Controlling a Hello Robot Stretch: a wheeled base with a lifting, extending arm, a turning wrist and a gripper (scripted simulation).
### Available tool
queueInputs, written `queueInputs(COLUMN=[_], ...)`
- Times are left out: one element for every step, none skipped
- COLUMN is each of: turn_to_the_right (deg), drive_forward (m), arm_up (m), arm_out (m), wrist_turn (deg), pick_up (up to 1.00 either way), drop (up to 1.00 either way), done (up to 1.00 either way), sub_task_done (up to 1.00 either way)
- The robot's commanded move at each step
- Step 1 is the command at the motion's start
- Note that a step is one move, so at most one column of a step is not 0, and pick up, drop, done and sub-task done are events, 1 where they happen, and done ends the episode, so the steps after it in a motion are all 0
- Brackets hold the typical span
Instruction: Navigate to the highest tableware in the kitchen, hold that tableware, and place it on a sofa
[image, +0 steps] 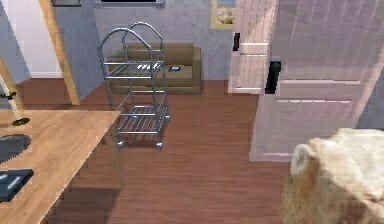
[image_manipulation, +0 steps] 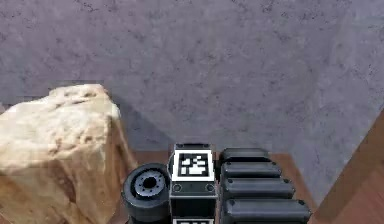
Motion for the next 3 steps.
queueInputs(turn_to_the_right=[0.0, 0.0, 0.0], drive_forward=[1.0, 1.0, 0.15], arm_up=[0.0, 0.0, 0.0], arm_out=[0.0, 0.0, 0.0], wrist_turn=[0.0, 0.0, 0.0], pick_up=[0.0, 0.0, 0.0], drop=[0.0, 0.0, 0.0], done=[0.0, 0.0, 0.0], sub_task_done=[0.0, 0.0, 0.0])
